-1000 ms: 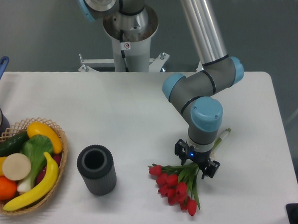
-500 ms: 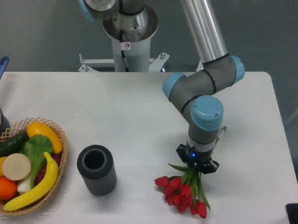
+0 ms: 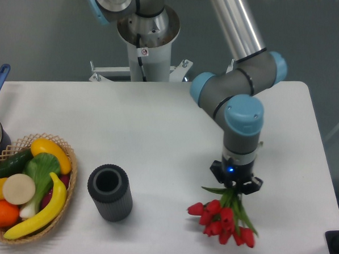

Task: Pick up the flowers from the table
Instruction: 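Lift the red tulips up off the table with the gripper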

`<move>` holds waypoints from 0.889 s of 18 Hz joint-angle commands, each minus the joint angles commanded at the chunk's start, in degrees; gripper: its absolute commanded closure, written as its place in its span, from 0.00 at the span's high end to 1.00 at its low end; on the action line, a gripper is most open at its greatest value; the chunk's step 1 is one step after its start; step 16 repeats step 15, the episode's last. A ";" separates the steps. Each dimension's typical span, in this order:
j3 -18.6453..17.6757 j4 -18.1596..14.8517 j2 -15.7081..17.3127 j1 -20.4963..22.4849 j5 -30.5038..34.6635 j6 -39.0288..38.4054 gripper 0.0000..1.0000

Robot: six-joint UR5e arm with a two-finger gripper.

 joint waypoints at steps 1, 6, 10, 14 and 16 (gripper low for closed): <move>1.14 -1.49 -0.09 0.09 0.00 0.09 0.00; 5.37 -7.21 -0.53 0.00 0.00 0.44 0.00; 8.44 -12.74 -0.70 -0.17 0.26 4.12 0.00; 9.77 -14.95 -0.88 -0.18 0.35 4.31 0.00; 9.77 -14.95 -0.88 -0.18 0.35 4.31 0.00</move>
